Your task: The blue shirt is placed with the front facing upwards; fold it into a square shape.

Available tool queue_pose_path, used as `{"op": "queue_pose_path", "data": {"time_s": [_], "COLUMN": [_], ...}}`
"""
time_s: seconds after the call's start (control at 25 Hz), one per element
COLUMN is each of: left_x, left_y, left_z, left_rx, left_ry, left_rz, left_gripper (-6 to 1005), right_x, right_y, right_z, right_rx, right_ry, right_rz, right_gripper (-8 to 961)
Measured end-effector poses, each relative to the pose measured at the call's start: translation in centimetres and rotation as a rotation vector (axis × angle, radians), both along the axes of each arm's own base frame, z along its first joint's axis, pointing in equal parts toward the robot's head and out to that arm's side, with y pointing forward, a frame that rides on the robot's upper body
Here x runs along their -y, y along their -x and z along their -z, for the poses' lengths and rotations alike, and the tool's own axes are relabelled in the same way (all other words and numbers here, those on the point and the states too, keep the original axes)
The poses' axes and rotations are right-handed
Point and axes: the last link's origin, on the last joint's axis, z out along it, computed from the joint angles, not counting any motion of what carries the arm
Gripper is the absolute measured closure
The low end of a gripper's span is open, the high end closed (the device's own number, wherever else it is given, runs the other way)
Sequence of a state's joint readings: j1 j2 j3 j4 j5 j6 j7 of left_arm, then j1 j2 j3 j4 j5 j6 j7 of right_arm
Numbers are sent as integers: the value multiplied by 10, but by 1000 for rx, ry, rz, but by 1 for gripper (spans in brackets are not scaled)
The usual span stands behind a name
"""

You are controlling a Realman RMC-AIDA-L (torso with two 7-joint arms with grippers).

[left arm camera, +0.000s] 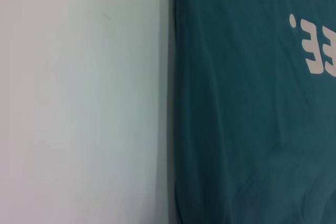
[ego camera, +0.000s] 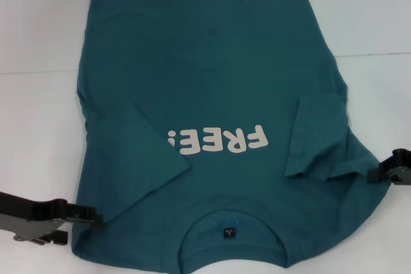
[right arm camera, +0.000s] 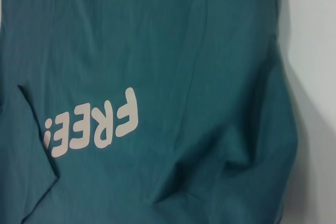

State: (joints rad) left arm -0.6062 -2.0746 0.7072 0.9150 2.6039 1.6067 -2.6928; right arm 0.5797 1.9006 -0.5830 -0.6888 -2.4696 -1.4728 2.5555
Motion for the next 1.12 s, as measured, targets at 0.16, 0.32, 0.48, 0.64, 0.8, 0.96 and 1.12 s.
{"op": "queue_pose_path", "data": {"time_s": [0.16,0.32,0.48,0.64,0.8,0.96,1.12], "left_x": [0,-1,-2,-3,-3,-1,-1], "left_y": [0,-2,-3,-4,-3,0,0], "left_z": [3,5,5,4,5,8,13], "left_rx": [4,8,8,7,-1,-37,-64], "left_ry": [7,13,12,12,19,44,58], "left_rz": [-3,-2,0,0,-9,-8,3], "left_gripper": [83,83,83,84,84,147,210], "right_x": [1,1,1,1,1,0,0], "right_y": [0,0,0,0,0,1,1], "right_z": [0,-1,-1,-1,-1,-1,-2], "right_rx": [-3,-7,-7,-7,-8,-13,-13], "right_ry": [-1,-5,-5,-4,-4,-8,-9], "right_rz": [-1,-3,-3,-5,-6,-8,-8], "right_gripper": [917,917,917,918,918,918,918]}}
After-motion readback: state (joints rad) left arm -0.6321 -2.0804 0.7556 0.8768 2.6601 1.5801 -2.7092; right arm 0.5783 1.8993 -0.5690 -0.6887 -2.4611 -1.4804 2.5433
